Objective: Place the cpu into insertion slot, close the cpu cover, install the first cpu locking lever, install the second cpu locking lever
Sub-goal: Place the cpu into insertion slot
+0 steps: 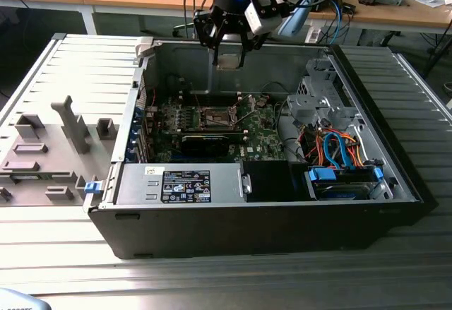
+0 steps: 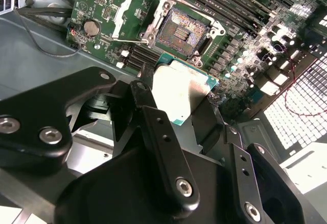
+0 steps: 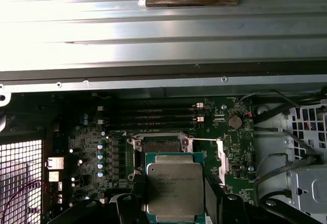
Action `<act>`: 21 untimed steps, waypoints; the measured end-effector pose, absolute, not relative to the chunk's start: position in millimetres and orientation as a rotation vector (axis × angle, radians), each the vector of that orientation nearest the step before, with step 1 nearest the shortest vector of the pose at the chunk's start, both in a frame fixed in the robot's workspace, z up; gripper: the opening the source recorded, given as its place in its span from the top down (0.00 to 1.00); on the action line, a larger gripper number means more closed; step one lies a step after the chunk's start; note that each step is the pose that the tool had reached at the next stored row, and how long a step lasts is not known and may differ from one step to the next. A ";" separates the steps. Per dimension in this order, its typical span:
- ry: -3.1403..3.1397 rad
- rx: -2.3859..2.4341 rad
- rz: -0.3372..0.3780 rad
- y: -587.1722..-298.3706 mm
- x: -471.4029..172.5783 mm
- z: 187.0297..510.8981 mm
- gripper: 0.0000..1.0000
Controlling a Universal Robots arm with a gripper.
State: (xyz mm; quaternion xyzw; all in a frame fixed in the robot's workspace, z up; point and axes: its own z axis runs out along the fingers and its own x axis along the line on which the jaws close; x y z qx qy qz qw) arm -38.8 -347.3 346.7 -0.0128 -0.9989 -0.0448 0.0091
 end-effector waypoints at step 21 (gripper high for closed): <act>-3.120 -0.040 -0.140 -347.3 -38.8 342.8 0.46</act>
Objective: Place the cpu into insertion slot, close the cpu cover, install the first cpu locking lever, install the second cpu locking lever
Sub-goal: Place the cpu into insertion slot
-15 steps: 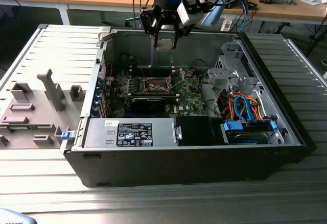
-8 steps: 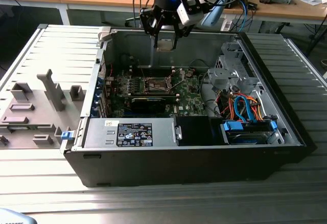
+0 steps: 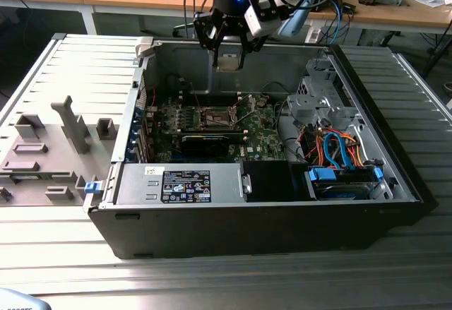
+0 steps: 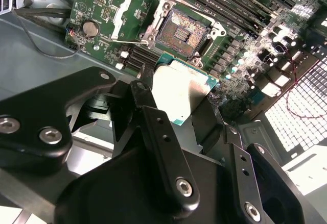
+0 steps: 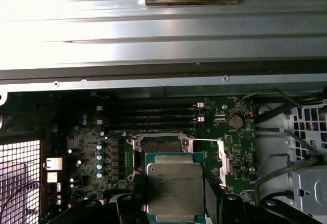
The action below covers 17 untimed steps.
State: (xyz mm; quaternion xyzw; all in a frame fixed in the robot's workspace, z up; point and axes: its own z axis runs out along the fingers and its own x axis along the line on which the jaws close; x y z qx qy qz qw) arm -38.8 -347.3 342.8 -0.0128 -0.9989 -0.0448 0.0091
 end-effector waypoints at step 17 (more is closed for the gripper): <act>-3.120 -0.040 -0.140 -347.3 -38.8 339.3 0.46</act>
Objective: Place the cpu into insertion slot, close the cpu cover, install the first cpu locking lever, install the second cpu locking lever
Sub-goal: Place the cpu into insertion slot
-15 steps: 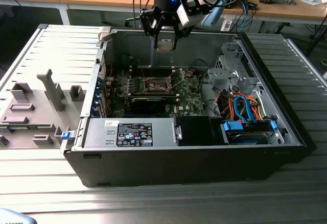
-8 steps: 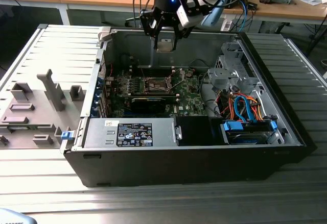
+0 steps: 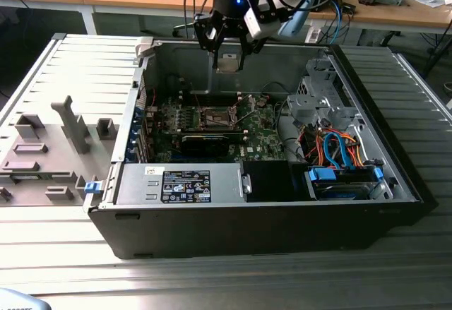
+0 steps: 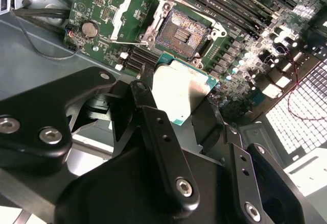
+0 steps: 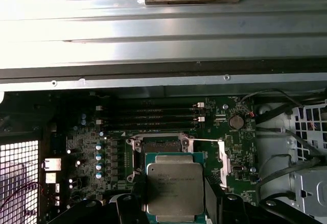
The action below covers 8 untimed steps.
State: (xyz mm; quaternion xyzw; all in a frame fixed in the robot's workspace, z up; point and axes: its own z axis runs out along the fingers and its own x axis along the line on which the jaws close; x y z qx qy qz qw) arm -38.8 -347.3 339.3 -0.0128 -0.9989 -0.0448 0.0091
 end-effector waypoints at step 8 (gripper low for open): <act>-3.120 -0.040 -0.140 -347.3 -38.8 337.6 0.46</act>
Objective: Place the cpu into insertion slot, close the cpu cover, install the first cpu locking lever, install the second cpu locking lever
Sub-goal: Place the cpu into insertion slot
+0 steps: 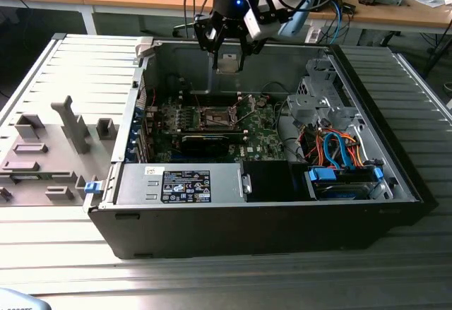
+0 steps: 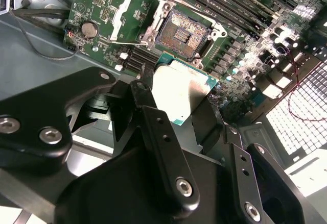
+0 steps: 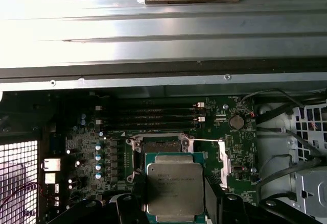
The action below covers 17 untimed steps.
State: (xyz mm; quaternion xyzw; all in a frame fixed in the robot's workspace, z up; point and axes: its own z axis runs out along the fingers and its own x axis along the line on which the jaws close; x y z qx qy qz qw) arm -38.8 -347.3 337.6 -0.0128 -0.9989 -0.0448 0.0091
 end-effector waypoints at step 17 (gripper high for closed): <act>-3.120 -0.040 -0.140 -347.3 -38.8 333.9 0.46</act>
